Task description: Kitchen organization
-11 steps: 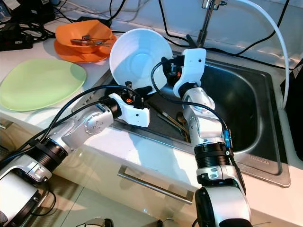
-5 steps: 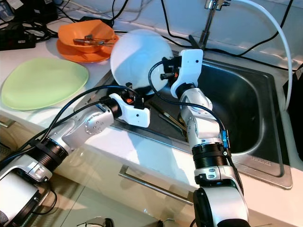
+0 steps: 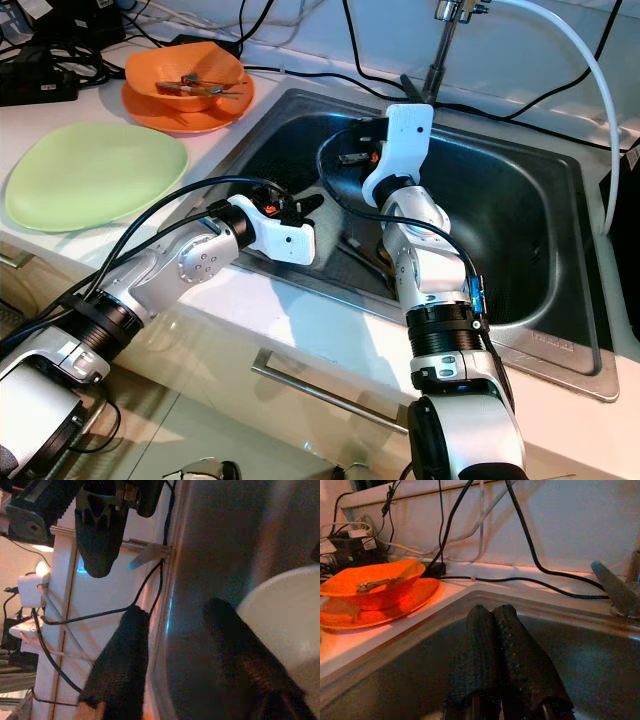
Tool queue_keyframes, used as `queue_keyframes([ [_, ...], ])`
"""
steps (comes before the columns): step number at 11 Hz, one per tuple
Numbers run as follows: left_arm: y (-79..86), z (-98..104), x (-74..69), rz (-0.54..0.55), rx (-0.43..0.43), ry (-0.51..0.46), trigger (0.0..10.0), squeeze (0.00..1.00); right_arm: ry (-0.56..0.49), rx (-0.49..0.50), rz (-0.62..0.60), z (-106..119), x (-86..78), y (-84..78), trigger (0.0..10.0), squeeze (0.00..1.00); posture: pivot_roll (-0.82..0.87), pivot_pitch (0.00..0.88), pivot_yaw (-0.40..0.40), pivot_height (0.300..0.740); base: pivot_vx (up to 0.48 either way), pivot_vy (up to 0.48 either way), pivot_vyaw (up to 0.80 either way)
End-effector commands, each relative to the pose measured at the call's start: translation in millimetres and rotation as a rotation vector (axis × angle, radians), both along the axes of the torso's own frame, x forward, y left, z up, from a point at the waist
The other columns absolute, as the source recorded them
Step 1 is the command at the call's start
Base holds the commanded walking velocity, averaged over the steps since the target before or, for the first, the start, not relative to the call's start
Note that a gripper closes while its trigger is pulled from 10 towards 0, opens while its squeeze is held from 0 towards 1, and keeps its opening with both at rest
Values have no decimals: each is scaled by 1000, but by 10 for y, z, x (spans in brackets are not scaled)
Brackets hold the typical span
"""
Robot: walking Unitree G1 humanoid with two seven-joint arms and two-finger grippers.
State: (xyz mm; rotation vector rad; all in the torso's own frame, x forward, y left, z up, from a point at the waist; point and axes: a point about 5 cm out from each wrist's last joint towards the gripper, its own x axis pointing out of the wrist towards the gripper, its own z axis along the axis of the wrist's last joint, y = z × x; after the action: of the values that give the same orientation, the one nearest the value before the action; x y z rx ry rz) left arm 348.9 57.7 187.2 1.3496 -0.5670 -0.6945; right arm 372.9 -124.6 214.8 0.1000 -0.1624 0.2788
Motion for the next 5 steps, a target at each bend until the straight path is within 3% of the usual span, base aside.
queue_keyframes([
  [1, -18, 76, 11, -5, -18, -18, 10000, 1000, -5, 9, -2, 15, 5, -29, 0, 0, 38, 72, -46, 740, 0, 0, 0],
  [2, -12, 70, 15, 1, -21, -11, 10000, 1000, -4, 9, -5, 13, 7, -36, 0, 0, 39, 72, -46, 740, 0, 0, 0],
  [3, 9, 42, 23, 22, -42, 8, 10000, 0, -3, 10, -20, 1, 8, -52, 4235, 0, 38, 72, -45, 740, 0, 0, 0],
  [4, 51, 34, 44, 67, -98, 9, 10000, 0, -20, 2, -40, -11, -4, -64, 10000, 0, 38, 75, -43, 740, 0, 0, 0],
  [5, 93, 35, 69, 112, -143, 8, 10000, 0, -39, 8, -51, -3, -19, -70, 10000, 0, 38, 74, -42, 740, 0, 0, 0],
])
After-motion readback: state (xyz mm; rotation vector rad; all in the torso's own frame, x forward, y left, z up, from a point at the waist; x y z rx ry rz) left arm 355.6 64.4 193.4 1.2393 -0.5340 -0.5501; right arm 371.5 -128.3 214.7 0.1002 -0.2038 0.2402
